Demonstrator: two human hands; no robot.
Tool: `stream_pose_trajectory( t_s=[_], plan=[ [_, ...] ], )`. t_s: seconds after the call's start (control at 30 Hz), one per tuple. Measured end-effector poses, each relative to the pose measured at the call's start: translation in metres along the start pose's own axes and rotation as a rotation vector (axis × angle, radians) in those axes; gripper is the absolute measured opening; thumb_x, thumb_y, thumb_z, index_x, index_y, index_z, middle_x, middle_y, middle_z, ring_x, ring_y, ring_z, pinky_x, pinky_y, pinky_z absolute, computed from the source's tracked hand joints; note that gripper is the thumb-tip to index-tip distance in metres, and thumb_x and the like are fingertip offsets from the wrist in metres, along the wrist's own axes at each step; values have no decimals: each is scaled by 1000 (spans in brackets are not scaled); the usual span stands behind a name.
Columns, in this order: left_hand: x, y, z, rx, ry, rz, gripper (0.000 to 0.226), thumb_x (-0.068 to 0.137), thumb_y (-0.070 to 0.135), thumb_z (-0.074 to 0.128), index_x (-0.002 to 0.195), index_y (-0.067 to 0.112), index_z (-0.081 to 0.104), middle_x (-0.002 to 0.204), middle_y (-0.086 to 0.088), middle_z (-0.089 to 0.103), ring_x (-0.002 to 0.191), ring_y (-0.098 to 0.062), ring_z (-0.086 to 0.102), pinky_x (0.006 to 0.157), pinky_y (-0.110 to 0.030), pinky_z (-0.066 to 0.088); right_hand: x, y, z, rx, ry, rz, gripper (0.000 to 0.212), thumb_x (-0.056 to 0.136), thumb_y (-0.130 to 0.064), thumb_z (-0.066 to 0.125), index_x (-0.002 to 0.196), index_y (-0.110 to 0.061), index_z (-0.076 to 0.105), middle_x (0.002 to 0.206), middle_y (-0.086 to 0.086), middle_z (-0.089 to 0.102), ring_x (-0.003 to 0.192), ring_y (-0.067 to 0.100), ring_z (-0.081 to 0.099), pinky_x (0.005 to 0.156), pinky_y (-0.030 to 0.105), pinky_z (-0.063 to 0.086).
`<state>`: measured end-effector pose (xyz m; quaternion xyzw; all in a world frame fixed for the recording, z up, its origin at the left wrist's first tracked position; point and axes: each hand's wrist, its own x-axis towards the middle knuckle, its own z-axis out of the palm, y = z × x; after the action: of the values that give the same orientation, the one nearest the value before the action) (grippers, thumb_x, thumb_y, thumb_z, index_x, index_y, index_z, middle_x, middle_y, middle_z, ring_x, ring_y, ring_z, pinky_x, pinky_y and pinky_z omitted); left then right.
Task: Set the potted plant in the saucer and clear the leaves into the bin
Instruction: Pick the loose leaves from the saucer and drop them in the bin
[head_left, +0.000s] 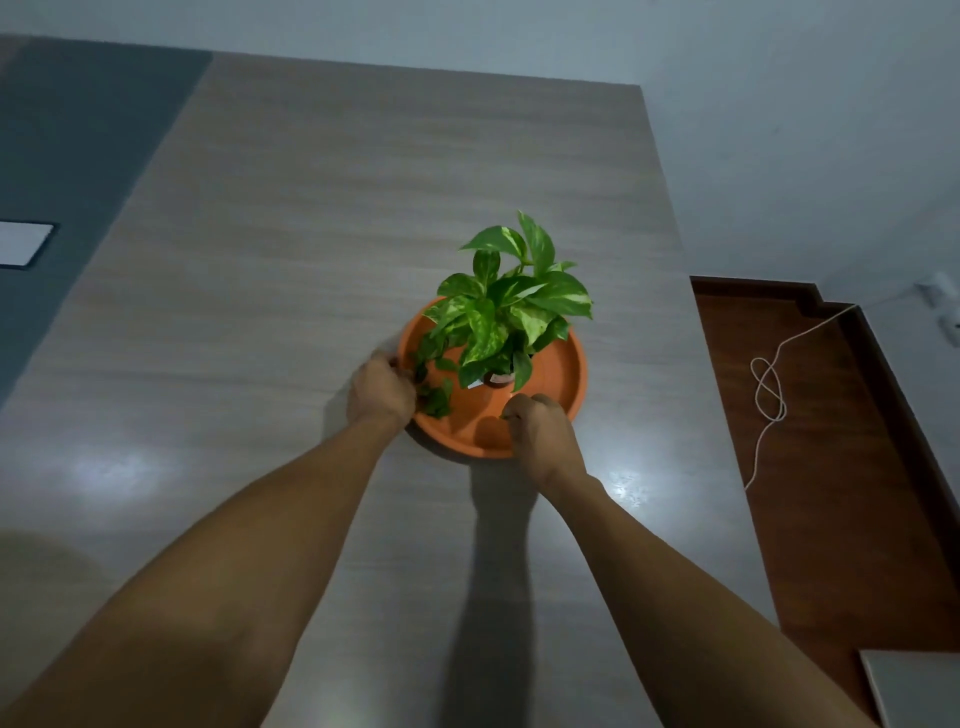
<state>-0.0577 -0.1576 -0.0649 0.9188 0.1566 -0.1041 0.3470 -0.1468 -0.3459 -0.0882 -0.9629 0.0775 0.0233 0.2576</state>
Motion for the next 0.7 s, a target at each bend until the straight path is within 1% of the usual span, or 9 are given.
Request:
stream_pose_trajectory(
  t_s=[0.07,0.13,0.23,0.3,0.33,0.4,0.53,0.6,0.7],
  plan=[
    [-1,1,1,-17,-1,-16,27,90,15,57,115,10,66,116,-19,70,111,-40,63,92,-42,51,1,-1,1,-8,-11,10,28,84,5,53,106,-2,70,96,21,63,83,40,61,62,33,42],
    [-5,2,1,-42,-8,-58,28,87,13,58,114,10,67,115,-20,70,110,-41,63,91,-41,51,2,-3,1,-10,-26,16,27,85,4,52,104,-3,70,95,22,63,83,41,61,62,34,43],
    [-13,-1,5,-142,-36,-140,30,81,20,58,108,14,68,108,-16,72,98,-40,68,88,-42,57,1,-5,-2,-16,-42,29,27,85,2,52,103,-4,71,98,21,64,86,42,62,63,33,43],
    [-20,-7,7,-217,-63,-215,25,78,24,55,99,18,66,94,-14,74,73,-36,74,70,-45,63,-1,-6,-4,-28,-46,36,28,86,1,51,104,-5,72,100,21,65,87,42,63,64,35,46],
    [-26,-8,7,-257,-83,-248,21,80,22,54,98,17,65,88,-14,73,61,-32,74,58,-43,63,-3,-6,-4,-28,-50,37,28,85,1,51,103,-5,71,100,21,65,87,43,63,64,37,48],
    [-41,-9,11,-388,-123,-315,20,85,15,54,103,13,64,87,-15,73,51,-29,72,46,-35,60,-7,-9,-6,-28,-57,35,26,83,1,52,101,-6,71,100,21,64,86,44,63,64,39,50],
    [-69,-9,23,-638,-162,-431,25,84,10,57,108,8,63,98,-20,72,62,-29,74,49,-34,60,-11,-12,-8,-64,-22,31,27,83,0,56,102,-9,73,100,19,67,84,42,65,69,43,54],
    [-80,-7,31,-738,-199,-483,25,83,10,59,108,9,65,96,-19,74,65,-29,75,56,-37,63,-13,-14,-8,-56,-19,23,25,82,-2,55,99,-9,73,97,19,67,82,43,65,69,44,55],
    [-102,-3,43,-836,-299,-539,24,86,8,60,109,8,68,95,-18,75,80,-31,76,70,-43,64,-14,-13,-10,-33,-35,47,23,84,-5,56,98,-8,73,100,19,67,84,42,65,72,42,55]
  ],
)
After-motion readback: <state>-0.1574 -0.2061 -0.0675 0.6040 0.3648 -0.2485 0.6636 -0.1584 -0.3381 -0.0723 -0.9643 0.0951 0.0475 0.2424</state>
